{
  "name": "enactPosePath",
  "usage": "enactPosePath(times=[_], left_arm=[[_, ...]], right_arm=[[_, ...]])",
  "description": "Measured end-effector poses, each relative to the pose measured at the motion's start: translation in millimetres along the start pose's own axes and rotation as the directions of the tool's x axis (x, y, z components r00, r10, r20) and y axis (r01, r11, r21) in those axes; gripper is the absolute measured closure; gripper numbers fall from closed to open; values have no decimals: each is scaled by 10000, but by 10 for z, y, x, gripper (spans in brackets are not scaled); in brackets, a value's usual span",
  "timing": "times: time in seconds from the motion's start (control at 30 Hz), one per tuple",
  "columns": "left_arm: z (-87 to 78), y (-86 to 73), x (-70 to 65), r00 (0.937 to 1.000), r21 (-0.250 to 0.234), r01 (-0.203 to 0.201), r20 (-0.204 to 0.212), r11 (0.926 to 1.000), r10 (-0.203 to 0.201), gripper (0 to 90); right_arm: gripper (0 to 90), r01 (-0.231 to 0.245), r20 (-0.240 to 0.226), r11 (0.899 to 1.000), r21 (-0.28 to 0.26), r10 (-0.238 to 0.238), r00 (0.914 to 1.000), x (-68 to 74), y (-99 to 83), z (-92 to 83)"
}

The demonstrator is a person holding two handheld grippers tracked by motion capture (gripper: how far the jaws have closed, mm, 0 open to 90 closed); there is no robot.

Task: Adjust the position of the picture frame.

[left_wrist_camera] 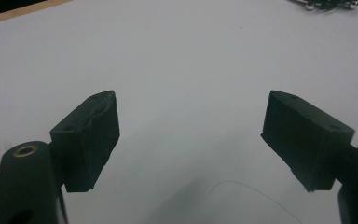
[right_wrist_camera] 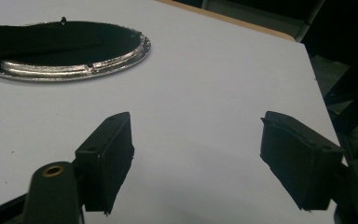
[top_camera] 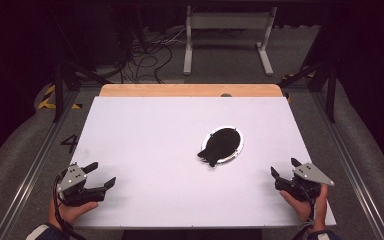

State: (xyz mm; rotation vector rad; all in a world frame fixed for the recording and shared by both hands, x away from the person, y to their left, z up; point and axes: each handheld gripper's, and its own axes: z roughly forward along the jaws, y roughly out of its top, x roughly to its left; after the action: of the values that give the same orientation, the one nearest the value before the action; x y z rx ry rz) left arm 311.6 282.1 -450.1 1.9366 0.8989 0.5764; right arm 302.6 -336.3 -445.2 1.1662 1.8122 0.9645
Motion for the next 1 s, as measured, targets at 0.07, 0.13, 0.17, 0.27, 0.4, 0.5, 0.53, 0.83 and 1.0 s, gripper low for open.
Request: enactPosePath(times=[0.07,0.13,0.17,0.27,0.4,0.5,0.53,0.83,1.0], left_arm=[[25,25,-8,9998,-112,40,172,9999,-39,215],[38,42,-27,9995,-115,-32,326,9999,36,240],[46,48,-44,9994,-135,-56,350,9999,60,243],[84,45,-59,9988,-25,-179,463,9998,180,286],[164,70,-15,9982,214,-99,587,9997,87,462],[252,118,29,9980,575,-279,575,9980,246,595],[281,134,42,9974,623,-294,677,9976,252,658],[663,350,48,9857,996,-615,1623,9931,448,898],[985,503,-12,9782,1328,-992,1946,9862,722,899]], right_arm=[[268,12,38,10000,-93,-12,10000,-8,-1,-3],[273,-73,-20,10000,-38,73,10000,-13,-6,13],[278,-54,-19,10000,-14,54,10000,-12,-6,20],[308,50,-118,10000,64,-49,9999,4,8,55],[421,89,-342,9995,309,-79,9994,14,26,107],[538,-122,-490,9984,546,148,9987,-10,44,139],[585,-277,-603,9974,668,317,9977,-28,59,162],[900,-894,-835,9794,1813,1059,9909,-171,207,583],[900,-795,-1090,9720,2209,1057,9884,-82,364,891]])
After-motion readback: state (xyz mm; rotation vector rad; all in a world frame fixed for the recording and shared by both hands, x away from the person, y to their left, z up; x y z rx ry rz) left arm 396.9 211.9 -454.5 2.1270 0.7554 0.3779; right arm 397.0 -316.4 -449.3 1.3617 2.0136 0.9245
